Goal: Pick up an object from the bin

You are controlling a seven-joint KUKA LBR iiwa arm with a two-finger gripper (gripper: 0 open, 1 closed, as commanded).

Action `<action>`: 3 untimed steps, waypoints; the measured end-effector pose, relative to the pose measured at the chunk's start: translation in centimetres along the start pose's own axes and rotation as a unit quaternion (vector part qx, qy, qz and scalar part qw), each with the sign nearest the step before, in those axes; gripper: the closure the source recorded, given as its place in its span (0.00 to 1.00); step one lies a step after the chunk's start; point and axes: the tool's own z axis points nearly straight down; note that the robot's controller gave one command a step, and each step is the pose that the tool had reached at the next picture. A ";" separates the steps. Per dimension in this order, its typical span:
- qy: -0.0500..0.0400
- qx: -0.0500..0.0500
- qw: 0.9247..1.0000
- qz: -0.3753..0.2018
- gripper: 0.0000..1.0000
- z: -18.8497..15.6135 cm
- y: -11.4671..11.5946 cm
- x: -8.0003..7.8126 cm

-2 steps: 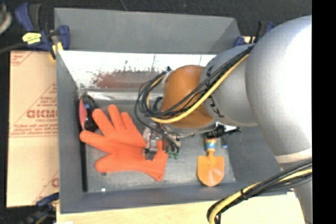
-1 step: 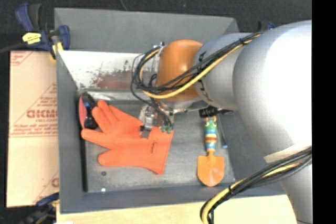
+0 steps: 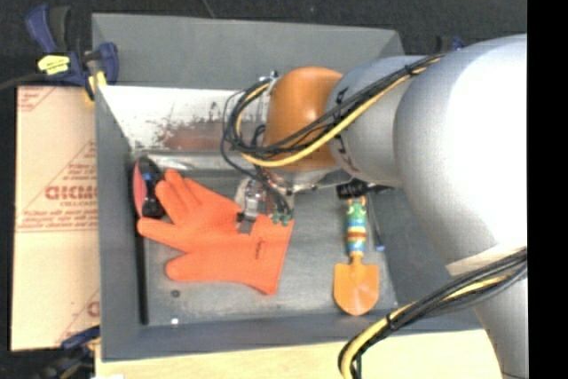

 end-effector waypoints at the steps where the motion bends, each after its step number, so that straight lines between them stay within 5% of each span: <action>1: 0.000 0.000 1.000 0.000 1.00 0.0 0.0 0.0; 3: 0.000 0.000 1.000 0.000 1.00 0.0 0.0 0.0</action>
Offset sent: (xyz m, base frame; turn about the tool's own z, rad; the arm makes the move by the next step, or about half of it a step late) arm 0.0000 0.0000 0.0000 0.0000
